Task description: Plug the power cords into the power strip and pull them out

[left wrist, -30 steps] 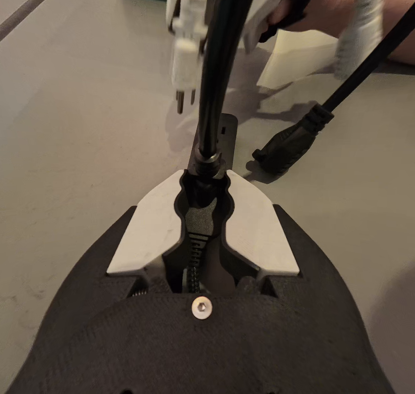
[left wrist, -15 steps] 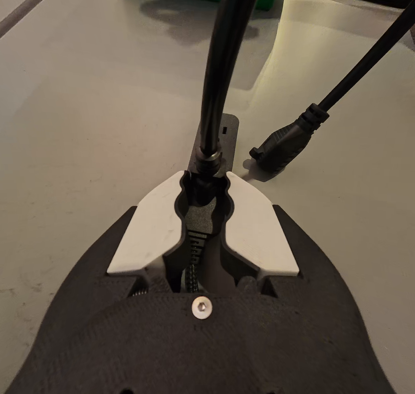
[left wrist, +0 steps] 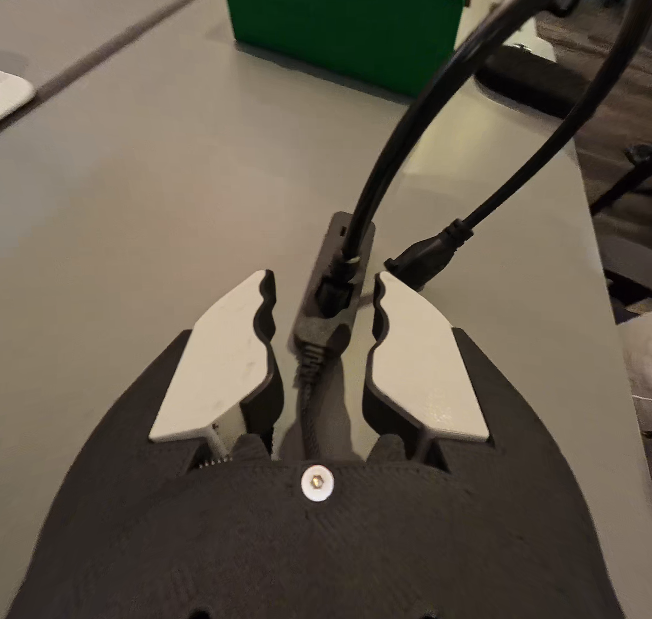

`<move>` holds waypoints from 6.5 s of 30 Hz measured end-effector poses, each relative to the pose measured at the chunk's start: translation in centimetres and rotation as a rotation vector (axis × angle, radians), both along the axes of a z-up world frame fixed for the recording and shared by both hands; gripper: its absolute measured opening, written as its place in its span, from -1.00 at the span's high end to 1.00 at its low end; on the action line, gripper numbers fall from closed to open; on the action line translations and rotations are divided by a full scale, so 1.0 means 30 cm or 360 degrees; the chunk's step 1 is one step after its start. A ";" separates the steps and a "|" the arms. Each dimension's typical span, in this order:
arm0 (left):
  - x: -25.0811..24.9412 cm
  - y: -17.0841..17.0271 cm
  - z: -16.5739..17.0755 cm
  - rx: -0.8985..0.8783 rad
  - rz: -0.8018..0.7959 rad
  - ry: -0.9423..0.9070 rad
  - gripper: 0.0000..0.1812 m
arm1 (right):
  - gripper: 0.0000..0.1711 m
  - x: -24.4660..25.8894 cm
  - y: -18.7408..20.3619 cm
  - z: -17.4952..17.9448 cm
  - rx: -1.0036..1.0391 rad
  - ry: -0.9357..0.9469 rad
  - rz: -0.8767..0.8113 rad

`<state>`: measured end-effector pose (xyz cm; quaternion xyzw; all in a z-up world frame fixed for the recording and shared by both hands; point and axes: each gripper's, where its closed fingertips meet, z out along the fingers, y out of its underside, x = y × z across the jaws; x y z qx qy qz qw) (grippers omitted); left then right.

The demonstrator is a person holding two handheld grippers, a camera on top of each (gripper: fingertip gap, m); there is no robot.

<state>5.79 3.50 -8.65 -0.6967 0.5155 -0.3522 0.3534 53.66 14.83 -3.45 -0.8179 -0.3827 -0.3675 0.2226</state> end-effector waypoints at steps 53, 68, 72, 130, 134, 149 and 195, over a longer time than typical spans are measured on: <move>0.035 -0.021 -0.238 0.0163 -0.0223 0.0454 0.50 | 0.73 -1.627 -0.375 -0.219 -0.0424 0.1914 0.1475; 0.045 -0.015 -0.241 0.0145 -0.0190 0.0440 0.49 | 0.72 -1.578 -0.371 -0.222 -0.0359 0.2082 0.1398; 0.051 -0.022 -0.242 0.0155 -0.0232 0.0445 0.50 | 0.73 -1.609 -0.383 -0.211 -0.0234 0.1828 0.1496; 0.040 -0.040 -0.161 0.0174 -0.0177 0.0239 0.76 | 0.72 -1.574 -0.363 -0.219 -0.0314 0.1932 0.1273; 0.037 -0.034 -0.158 0.0125 -0.0139 0.0226 0.75 | 0.74 -1.581 -0.353 -0.213 -0.0305 0.1970 0.1204; 0.044 0.001 -0.165 0.0151 0.0004 0.0273 0.74 | 0.77 -1.573 -0.325 -0.212 -0.0300 0.1937 0.1256; 0.061 0.006 -0.160 0.0093 -0.0023 0.0183 0.79 | 0.79 -1.542 -0.322 -0.227 -0.0330 0.2041 0.1455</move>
